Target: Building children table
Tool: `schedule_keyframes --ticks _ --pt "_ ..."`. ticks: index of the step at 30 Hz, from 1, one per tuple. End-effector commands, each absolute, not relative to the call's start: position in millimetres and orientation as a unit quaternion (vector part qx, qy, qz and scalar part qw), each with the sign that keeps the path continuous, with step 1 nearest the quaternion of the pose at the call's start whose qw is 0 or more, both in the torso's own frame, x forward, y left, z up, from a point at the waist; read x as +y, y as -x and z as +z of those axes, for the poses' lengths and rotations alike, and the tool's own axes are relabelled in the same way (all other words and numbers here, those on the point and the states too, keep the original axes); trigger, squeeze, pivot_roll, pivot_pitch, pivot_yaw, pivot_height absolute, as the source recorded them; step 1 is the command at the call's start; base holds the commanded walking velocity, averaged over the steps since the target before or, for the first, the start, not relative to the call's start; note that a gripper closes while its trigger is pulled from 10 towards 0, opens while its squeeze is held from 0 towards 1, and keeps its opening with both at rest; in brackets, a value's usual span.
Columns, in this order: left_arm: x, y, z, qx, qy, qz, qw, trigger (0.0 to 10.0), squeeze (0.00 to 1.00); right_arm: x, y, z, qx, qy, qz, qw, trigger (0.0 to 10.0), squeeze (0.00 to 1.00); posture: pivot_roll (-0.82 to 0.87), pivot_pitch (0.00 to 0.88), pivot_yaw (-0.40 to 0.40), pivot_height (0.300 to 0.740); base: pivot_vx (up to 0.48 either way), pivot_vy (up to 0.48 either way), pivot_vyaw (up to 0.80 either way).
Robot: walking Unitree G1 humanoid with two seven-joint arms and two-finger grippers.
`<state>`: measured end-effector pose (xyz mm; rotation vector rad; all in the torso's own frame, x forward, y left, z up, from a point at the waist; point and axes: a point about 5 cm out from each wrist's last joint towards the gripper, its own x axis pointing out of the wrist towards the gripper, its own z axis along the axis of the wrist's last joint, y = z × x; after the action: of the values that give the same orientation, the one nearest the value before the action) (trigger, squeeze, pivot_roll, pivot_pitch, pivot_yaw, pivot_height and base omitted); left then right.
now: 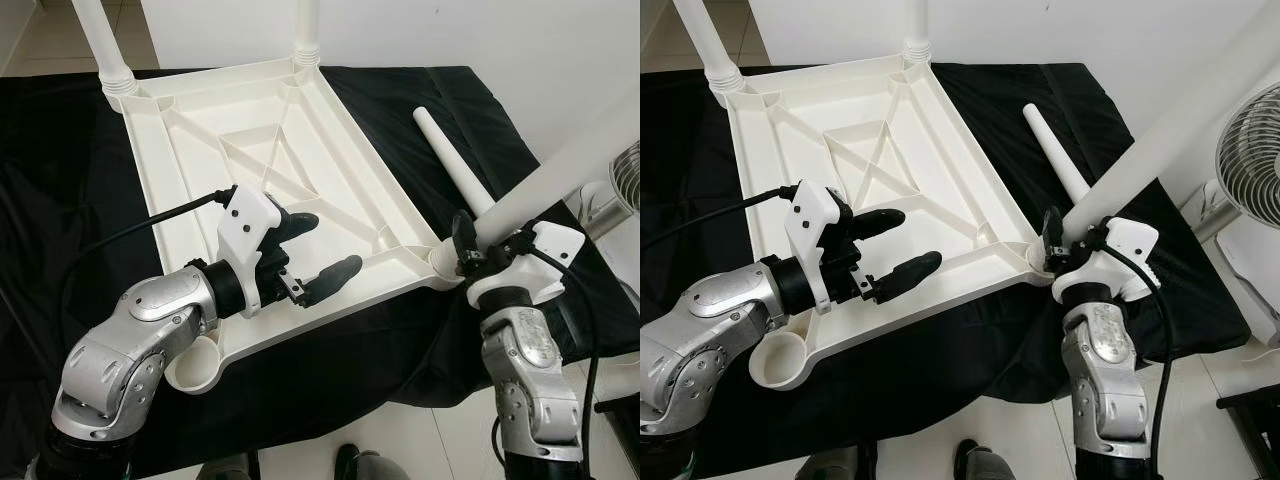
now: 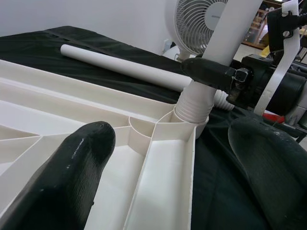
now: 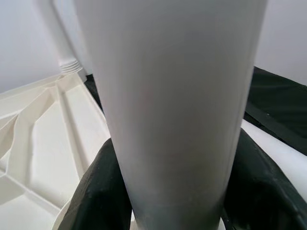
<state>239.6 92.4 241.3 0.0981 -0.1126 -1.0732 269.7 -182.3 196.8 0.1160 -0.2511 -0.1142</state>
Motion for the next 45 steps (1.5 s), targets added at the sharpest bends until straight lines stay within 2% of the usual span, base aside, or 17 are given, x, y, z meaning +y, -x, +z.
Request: schedule_keyframes --ticks 1,18,26,44,45 --pt "92 -238 243 -0.060 -0.047 -0.491 0.868 10.0 0.00 -190 -270 168 -0.052 -0.053 -0.100 0.992 10.0 0.00 0.07 0.244 -0.034 0.740 0.000 0.000 0.00" --pt "90 -239 244 -0.066 -0.043 -0.488 0.869 10.0 0.00 -173 -272 159 -0.027 -0.079 -0.253 0.964 10.0 0.00 0.08 0.231 -0.041 0.740 0.000 0.000 0.00" --pt "90 -240 245 -0.069 -0.042 -0.488 0.869 10.0 0.00 -165 -273 157 -0.019 -0.082 -0.267 0.960 10.0 0.00 0.08 0.223 -0.043 0.740 0.000 0.000 0.00" --pt "88 -240 245 -0.072 -0.043 -0.492 0.867 10.0 0.00 -166 -276 160 -0.036 -0.079 -0.266 0.960 10.0 0.00 0.08 0.203 -0.046 0.740 0.000 0.000 0.00" --pt "88 -240 245 -0.072 -0.042 -0.491 0.867 10.0 0.00 -166 -276 162 -0.041 -0.082 -0.261 0.961 10.0 0.56 0.08 0.203 -0.046 0.740 0.000 0.000 0.00"
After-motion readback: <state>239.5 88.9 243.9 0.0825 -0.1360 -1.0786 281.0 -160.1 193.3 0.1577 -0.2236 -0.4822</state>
